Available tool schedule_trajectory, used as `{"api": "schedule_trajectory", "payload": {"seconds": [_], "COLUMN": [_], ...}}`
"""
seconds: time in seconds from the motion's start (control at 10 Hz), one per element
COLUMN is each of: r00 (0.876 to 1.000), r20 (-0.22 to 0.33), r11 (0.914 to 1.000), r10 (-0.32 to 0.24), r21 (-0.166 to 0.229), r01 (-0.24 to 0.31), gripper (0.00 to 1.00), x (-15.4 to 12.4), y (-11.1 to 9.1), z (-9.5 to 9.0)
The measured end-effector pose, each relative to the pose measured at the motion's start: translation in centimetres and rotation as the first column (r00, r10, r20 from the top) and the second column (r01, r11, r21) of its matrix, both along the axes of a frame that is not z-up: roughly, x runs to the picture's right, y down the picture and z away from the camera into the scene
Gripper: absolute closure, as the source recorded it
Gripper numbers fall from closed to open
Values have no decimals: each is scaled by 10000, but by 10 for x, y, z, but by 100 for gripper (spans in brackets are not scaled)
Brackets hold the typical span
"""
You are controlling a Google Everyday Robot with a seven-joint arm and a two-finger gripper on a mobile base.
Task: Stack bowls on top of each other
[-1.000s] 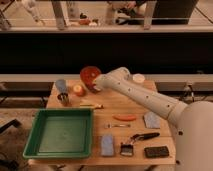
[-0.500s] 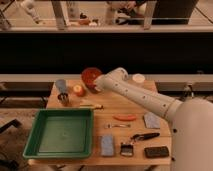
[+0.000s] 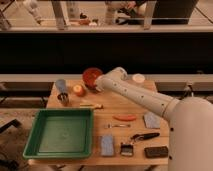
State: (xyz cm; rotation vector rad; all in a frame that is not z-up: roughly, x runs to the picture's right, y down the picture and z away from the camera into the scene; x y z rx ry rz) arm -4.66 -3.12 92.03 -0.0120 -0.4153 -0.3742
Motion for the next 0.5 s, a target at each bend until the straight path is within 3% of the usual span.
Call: {"api": "schedule_trajectory", "payload": {"seconds": [0.2, 0.4, 0.5], "r00": [9998, 9995, 9992], "r20": [-182, -272, -345], "r11": [9999, 9997, 9995], "r10": [79, 155, 210], "r21": [-96, -208, -240], "r01": [-81, -160, -219], "gripper": [92, 75, 62], "x": [2, -2, -2], "y": [-1, -2, -3], "z": [1, 1, 0]}}
